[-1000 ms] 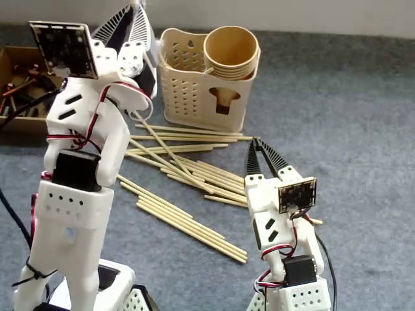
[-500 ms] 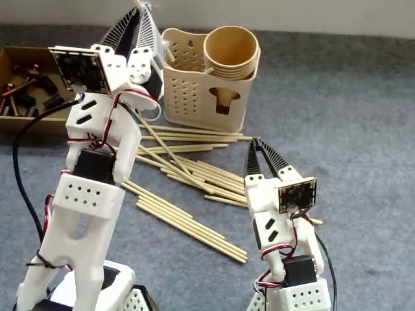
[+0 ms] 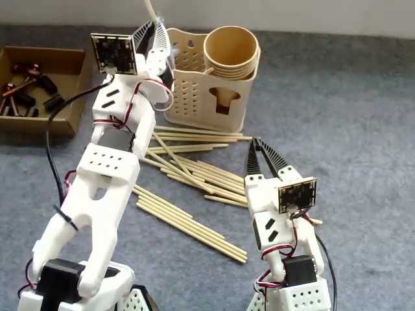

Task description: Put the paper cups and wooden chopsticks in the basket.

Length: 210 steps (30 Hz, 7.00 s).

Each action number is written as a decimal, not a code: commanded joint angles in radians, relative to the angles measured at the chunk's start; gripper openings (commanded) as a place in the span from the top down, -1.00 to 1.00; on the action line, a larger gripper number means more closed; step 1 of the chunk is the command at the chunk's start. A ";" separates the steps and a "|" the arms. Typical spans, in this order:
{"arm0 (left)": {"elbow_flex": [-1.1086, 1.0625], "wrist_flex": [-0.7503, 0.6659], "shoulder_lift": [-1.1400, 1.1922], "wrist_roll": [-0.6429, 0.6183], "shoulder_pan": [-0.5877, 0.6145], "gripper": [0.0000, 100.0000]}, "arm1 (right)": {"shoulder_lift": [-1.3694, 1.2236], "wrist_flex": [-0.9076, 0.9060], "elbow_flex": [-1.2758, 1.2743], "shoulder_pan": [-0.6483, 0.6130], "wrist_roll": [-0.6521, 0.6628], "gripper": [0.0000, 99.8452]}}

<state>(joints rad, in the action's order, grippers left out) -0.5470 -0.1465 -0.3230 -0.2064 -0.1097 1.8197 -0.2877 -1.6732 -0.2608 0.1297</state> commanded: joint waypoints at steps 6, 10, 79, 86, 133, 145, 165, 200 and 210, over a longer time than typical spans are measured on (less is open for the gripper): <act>0.053 0.132 -0.008 0.064 0.005 0.85 | 0.013 -0.004 -0.041 -0.012 0.012 0.98; 0.061 0.196 -0.010 0.068 0.007 0.80 | 0.013 -0.004 -0.041 -0.012 0.012 0.98; -0.320 1.435 -0.444 0.957 -0.407 0.80 | 0.015 -0.002 -0.030 0.344 0.005 0.98; -0.394 1.422 -0.444 0.957 -0.483 0.66 | 0.015 -0.002 -0.030 0.344 0.005 0.98; -0.450 1.059 -0.048 0.901 -0.479 0.79 | 0.015 -0.002 -0.035 0.302 0.011 0.98; -0.453 1.102 -0.050 0.901 -0.479 0.96 | 0.015 -0.002 -0.036 0.302 0.011 0.98; -0.561 1.189 -0.486 0.836 -0.456 0.99 | 0.015 -0.002 -0.035 0.302 0.011 0.98; -0.375 0.793 -0.929 0.358 -0.271 0.99 | 0.015 -0.002 -0.038 0.277 0.011 0.98; -0.375 0.529 -0.929 0.356 -0.265 0.99 | 0.015 -0.002 -0.038 0.265 0.012 0.98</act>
<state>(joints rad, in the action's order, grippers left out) -0.9735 0.4626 -1.2451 0.1573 -0.3936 1.8197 -0.2877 -1.6732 0.0138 0.1297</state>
